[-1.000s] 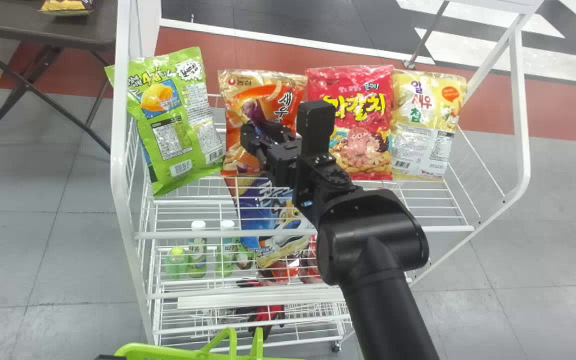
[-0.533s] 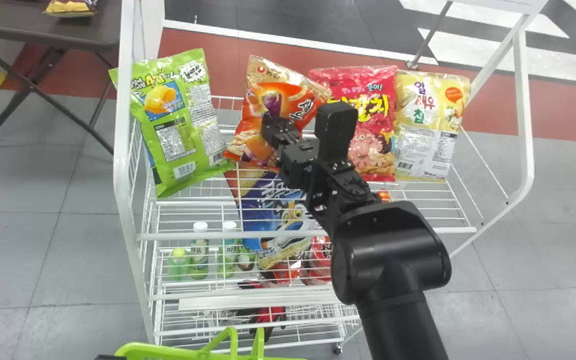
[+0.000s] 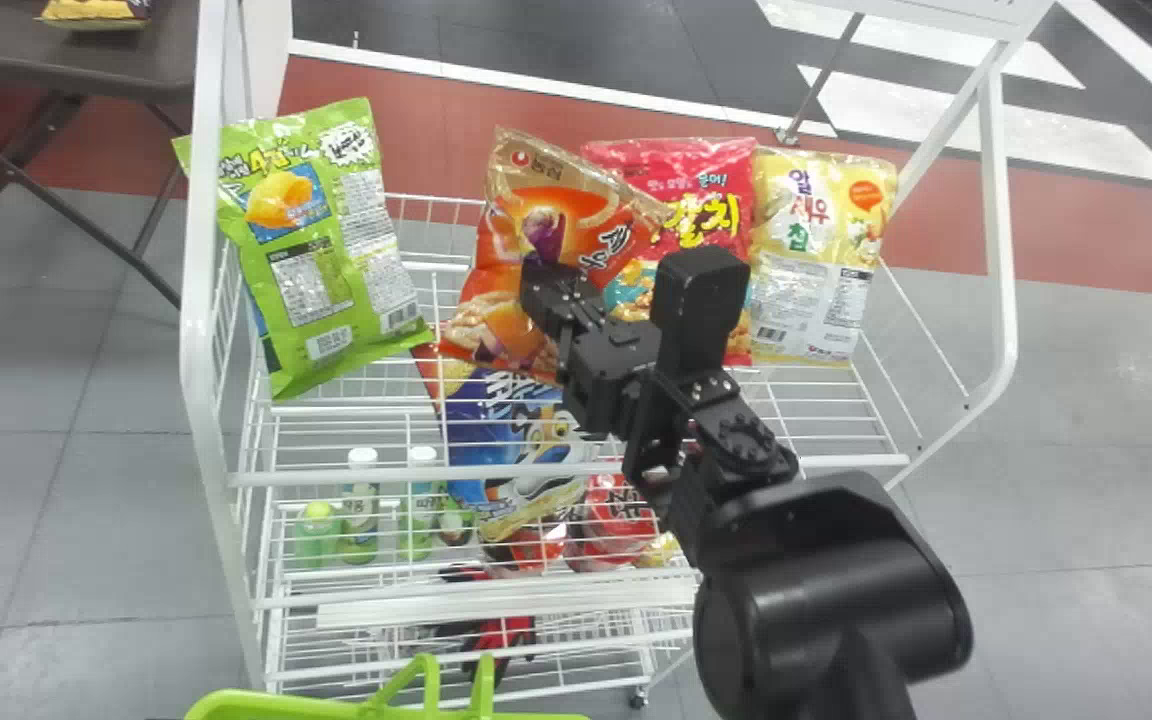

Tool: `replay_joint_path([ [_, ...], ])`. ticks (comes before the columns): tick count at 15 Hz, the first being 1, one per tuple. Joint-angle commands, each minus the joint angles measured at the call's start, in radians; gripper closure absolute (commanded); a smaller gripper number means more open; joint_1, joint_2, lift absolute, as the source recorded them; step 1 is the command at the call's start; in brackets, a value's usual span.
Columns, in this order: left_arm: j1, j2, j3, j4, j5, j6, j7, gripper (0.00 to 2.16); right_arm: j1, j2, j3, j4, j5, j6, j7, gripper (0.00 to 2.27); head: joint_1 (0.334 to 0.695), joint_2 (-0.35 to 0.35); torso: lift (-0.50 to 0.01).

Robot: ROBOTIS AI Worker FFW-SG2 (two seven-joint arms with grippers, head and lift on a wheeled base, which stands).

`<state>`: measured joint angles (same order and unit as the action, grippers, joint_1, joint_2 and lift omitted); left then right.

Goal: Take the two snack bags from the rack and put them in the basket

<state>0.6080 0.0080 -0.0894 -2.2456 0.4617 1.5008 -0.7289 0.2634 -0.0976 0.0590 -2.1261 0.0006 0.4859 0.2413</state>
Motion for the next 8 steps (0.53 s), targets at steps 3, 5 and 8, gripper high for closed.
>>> replay_joint_path([
  [3,-0.033,-0.006,-0.006,-0.009,0.009,-0.007,0.019,1.5,0.165,-0.057,-0.103,-0.233,-0.074,0.115,0.02,2.25,0.695,-0.35,-0.008],
  [5,-0.053,-0.008,-0.001,-0.011,0.025,-0.017,0.037,1.5,0.224,-0.076,-0.177,-0.328,-0.154,0.198,0.044,2.25,0.695,-0.35,-0.008],
  [8,-0.06,-0.011,0.017,-0.019,0.029,-0.063,0.051,1.5,0.309,-0.083,-0.281,-0.437,-0.229,0.247,0.078,2.25,0.695,-0.35,-0.008],
])
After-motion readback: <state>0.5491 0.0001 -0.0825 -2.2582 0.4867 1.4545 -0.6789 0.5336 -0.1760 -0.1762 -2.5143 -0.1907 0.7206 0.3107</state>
